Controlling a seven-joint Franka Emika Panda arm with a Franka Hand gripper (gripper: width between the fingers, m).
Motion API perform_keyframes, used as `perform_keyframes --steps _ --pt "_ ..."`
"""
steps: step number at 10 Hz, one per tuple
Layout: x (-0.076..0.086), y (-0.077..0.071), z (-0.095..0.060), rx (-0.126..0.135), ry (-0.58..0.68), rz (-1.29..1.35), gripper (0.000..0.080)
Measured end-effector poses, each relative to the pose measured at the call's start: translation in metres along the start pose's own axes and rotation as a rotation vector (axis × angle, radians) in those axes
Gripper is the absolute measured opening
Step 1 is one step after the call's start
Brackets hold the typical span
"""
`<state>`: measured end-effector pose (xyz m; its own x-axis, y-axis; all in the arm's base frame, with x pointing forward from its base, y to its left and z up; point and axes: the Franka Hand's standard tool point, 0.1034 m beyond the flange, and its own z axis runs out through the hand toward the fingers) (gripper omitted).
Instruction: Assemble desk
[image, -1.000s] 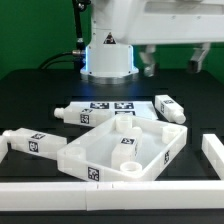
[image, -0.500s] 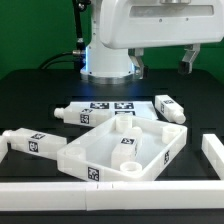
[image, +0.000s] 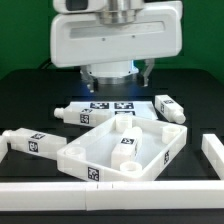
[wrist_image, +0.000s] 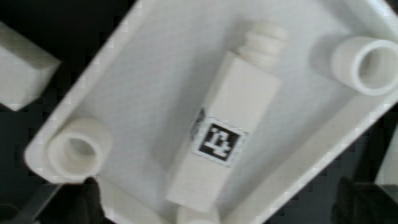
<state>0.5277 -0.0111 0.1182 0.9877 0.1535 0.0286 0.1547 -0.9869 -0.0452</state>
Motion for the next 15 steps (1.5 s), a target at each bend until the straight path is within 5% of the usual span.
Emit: perform_keyframes --steps 3,4,7,11,13,15 --pt "-0.001 0.001 0.002 0.005 -0.002 0.024 0.065" --pt "-0.006 0.011 0.01 0.047 -0.011 0.22 0.065" --pt "-0.016 0.047 0.035 0.045 -0.015 0.266 0.065" --pt "-0.016 0.045 0.039 0.042 0.002 0.353 0.065" --pt "-0.031 0.037 0.068 0.016 0.003 0.512 0.065" --pt "-0.032 0.038 0.071 0.015 0.003 0.496 0.065"
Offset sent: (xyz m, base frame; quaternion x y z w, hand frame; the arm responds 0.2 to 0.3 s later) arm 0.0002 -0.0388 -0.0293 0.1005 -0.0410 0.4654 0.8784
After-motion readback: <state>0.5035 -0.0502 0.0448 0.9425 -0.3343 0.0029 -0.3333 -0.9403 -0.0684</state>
